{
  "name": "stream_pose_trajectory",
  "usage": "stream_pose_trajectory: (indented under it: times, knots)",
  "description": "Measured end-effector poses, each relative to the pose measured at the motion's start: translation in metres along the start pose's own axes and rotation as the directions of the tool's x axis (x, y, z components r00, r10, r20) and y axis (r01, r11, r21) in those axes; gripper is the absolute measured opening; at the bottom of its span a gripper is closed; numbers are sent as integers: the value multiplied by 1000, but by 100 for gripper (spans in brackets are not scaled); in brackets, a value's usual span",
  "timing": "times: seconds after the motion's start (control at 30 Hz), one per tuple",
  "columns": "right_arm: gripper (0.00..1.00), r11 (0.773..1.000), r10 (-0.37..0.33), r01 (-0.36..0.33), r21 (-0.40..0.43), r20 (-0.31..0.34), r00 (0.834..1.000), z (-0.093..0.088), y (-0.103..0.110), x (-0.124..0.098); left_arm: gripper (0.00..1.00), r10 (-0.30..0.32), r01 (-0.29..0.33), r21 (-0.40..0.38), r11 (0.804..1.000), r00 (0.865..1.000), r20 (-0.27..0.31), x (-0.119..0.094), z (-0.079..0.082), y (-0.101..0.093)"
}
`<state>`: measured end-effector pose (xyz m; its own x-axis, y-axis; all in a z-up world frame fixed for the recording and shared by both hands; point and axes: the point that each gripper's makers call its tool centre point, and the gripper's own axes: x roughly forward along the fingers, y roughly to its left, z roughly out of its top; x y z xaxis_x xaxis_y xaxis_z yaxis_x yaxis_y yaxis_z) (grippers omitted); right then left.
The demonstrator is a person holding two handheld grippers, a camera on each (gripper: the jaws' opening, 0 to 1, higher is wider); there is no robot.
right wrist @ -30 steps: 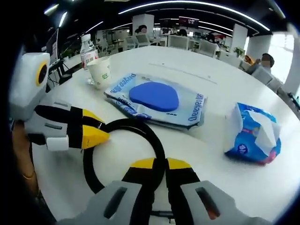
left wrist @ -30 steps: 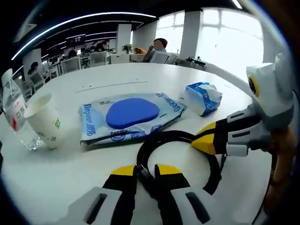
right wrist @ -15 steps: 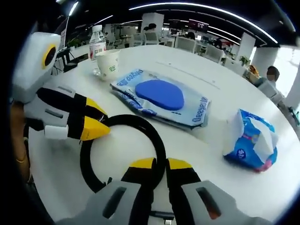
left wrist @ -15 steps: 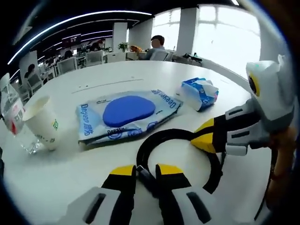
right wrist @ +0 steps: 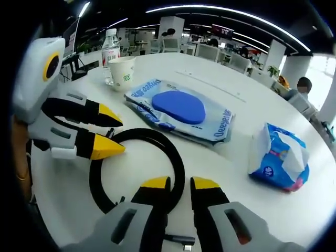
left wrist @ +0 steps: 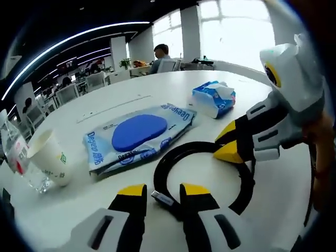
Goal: Arrange the tabletop items into an orderly group along one side of the table until the central work area is clear of visible clutter.
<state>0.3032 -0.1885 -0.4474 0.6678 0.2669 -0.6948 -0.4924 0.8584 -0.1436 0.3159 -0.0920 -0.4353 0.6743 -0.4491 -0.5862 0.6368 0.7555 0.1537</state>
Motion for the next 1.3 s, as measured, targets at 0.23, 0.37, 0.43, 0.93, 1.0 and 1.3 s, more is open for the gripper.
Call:
stream_pose_trajectory:
  times: [0.23,0.37,0.43,0.93,1.0,1.3]
  knots:
    - [19,999,18,-20,42,41,999,1,-2,-4,35,3,-3,14,1000,1000,29,-4,1,4]
    - [19,998,15,-20,60,79,997,7,-4,-8,41,25,-25,12,1000,999,47,-5,1,9]
    - [21,997,28,-35,75,99,995,10,-2,-9,41,17,-17,1,1000,999,49,-5,0,8]
    - [34,990,69,-91,106,196,978,20,4,-16,56,-62,77,-86,993,984,169,-17,8,9]
    - [36,991,62,-86,107,205,977,21,2,-16,60,-59,74,-83,994,984,167,-17,4,12]
    - [41,990,51,-78,116,216,975,20,-3,-16,64,-57,77,-97,992,980,191,-24,-1,19]
